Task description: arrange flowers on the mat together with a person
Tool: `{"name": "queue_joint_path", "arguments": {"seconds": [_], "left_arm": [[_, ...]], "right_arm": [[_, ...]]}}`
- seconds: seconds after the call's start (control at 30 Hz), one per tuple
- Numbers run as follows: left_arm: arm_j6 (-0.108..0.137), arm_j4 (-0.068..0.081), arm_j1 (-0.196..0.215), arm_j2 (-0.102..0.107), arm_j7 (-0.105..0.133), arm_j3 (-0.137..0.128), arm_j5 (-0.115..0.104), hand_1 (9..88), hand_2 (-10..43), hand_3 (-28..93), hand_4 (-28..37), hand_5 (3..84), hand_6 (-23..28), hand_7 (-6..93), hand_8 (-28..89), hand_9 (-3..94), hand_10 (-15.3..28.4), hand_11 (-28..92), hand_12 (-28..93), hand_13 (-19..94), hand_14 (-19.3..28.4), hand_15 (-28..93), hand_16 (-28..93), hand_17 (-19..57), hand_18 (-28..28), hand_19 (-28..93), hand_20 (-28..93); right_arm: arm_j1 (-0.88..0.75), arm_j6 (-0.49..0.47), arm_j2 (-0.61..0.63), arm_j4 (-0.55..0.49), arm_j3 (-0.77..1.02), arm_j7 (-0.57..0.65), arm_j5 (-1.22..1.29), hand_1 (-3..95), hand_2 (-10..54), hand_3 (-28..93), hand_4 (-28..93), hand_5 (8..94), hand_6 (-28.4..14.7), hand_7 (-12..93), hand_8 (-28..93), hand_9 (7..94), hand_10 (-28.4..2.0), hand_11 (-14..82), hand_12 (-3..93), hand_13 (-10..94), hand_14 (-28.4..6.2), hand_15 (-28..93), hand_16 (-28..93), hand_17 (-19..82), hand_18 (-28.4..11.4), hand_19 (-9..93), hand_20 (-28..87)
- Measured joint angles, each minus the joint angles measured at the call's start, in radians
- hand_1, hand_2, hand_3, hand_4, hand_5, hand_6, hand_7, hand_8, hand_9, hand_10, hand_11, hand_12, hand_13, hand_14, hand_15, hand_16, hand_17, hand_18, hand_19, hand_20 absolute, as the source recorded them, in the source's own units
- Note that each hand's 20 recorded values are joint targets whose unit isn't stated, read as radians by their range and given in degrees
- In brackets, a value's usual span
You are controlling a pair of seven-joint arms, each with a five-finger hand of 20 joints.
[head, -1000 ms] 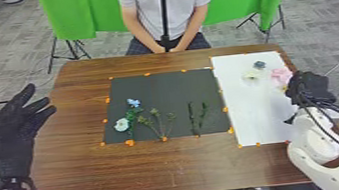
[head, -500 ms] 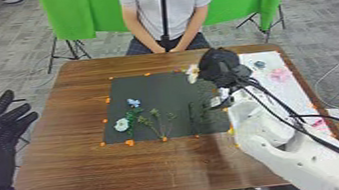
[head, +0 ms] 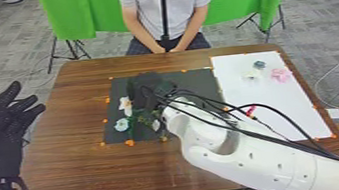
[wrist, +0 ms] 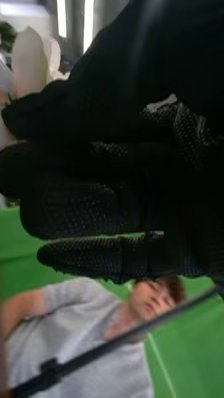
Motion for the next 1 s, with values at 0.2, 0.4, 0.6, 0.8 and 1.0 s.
{"name": "queue_joint_path", "arguments": {"seconds": [0.2,0.4,0.6,0.8,1.0], "left_arm": [[-0.012,0.01,-0.024,0.001,-0.01,0.011,0.002,17.6,7.2,77,-28.3,34.5,6.9,14.1,-10,33.7,19.8,27,9,23,27.0,57,-12,-9.8,21.5,50,10],[-0.022,0.014,-0.032,0.005,-0.015,0.015,0.002,17.7,7.2,77,-28.3,34.5,6.9,14.1,-11,33.7,19.9,27,9,23,27.0,57,-12,-9.8,21.5,50,11],[-0.033,0.016,-0.038,0.006,-0.022,0.021,0.007,18.0,7.2,77,-28.3,34.6,7.0,14.1,-11,33.6,19.8,27,9,23,27.0,57,-12,-9.8,21.5,50,11],[-0.036,0.019,-0.051,0.008,-0.032,0.028,0.011,18.4,7.0,77,-28.3,34.6,7.0,14.1,-10,33.7,19.8,27,9,23,26.9,57,-12,-9.9,21.4,50,11],[-0.04,0.02,-0.059,0.008,-0.042,0.029,0.016,18.7,7.0,78,-28.3,34.6,7.0,14.2,-10,33.7,19.8,27,9,23,26.9,57,-12,-9.9,21.4,50,11]], "right_arm": [[0.017,-0.094,-0.025,0.065,-0.052,0.034,-0.036,56.4,-9.5,67,-28,81.7,4.4,19,1,90.7,-5.3,20.4,36.6,77,-3.6,58,24,30,-14.6,79,10],[0.028,-0.121,-0.028,0.094,-0.08,0.081,-0.09,55.5,-9.5,67,-28,80.7,4.2,19,1,89.6,-5.6,21.7,35.9,76,-4.2,59,23,30,-14.8,79,10],[0.041,-0.122,-0.028,0.094,-0.093,0.102,-0.102,54.4,-9.5,67,-28,79.2,3.6,18,0,89.0,-5.8,22.3,35.5,76,-4.8,60,22,30,-15.2,79,10],[0.052,-0.17,-0.029,0.093,-0.098,0.133,-0.113,53.0,-9.5,67,-28,75.3,2.9,17,-1,87.5,-6.6,22.3,35.4,74,-5.6,61,19,28,-16.0,79,10],[0.052,-0.234,-0.031,0.094,-0.097,0.152,-0.127,50.7,-9.5,70,-28,72.3,2.0,16,-1,86.4,-7.0,23.0,34.7,74,-6.2,62,18,28,-16.4,79,9]]}}
